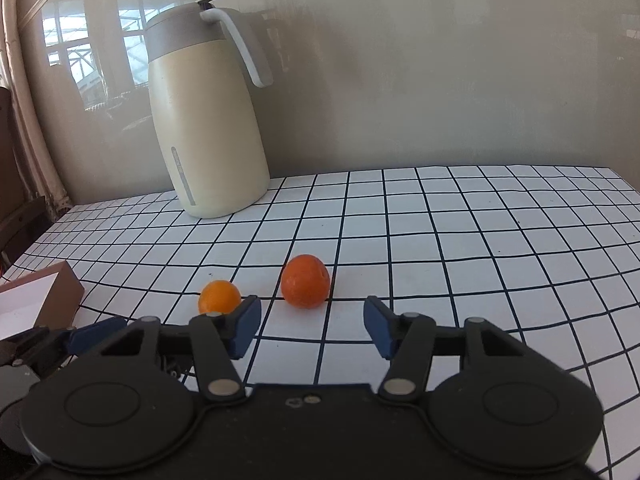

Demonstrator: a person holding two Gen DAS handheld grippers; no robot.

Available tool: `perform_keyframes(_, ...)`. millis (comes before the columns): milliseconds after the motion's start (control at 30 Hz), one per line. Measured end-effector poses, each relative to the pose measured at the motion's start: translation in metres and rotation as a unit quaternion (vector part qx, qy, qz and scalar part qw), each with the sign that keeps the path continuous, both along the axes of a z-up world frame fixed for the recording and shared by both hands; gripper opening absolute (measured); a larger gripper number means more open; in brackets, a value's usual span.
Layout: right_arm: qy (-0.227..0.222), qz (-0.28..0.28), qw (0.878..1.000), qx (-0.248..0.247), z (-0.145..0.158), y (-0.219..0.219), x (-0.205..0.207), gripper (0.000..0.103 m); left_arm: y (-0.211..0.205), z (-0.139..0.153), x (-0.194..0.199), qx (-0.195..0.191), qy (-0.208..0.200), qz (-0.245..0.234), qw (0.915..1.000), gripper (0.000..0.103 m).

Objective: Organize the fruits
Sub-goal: 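Grasp a mandarin with the left tool while the right tool grasps the other mandarin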

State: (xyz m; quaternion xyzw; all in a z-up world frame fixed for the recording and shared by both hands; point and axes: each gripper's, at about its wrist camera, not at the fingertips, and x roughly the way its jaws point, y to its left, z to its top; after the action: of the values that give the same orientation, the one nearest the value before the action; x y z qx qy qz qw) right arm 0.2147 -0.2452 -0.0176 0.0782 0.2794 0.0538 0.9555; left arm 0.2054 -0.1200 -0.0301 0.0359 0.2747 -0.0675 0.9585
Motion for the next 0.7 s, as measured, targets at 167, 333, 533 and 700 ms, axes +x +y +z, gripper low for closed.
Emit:
perform_keyframes(167, 0.001, -0.006, 1.000, 0.010, -0.001, -0.004, 0.009, 0.048, -0.014, -0.004, 0.017, 0.000, 0.004, -0.006, 1.0000, 0.056)
perform_keyframes(333, 0.002, -0.013, 1.000, 0.017, -0.001, -0.008, 0.016, 0.048, -0.027, -0.004, 0.028, -0.001, 0.002, -0.016, 0.9999, 0.056)
perform_keyframes(533, 0.003, -0.015, 1.000, 0.020, -0.003, -0.007, 0.025, 0.048, -0.024, -0.006, 0.043, -0.009, 0.007, 0.000, 0.9999, 0.036)
perform_keyframes(700, 0.012, -0.012, 1.000, 0.015, -0.008, -0.003, 0.034, 0.047, -0.012, -0.006, 0.043, -0.014, 0.007, 0.018, 0.9997, 0.034)
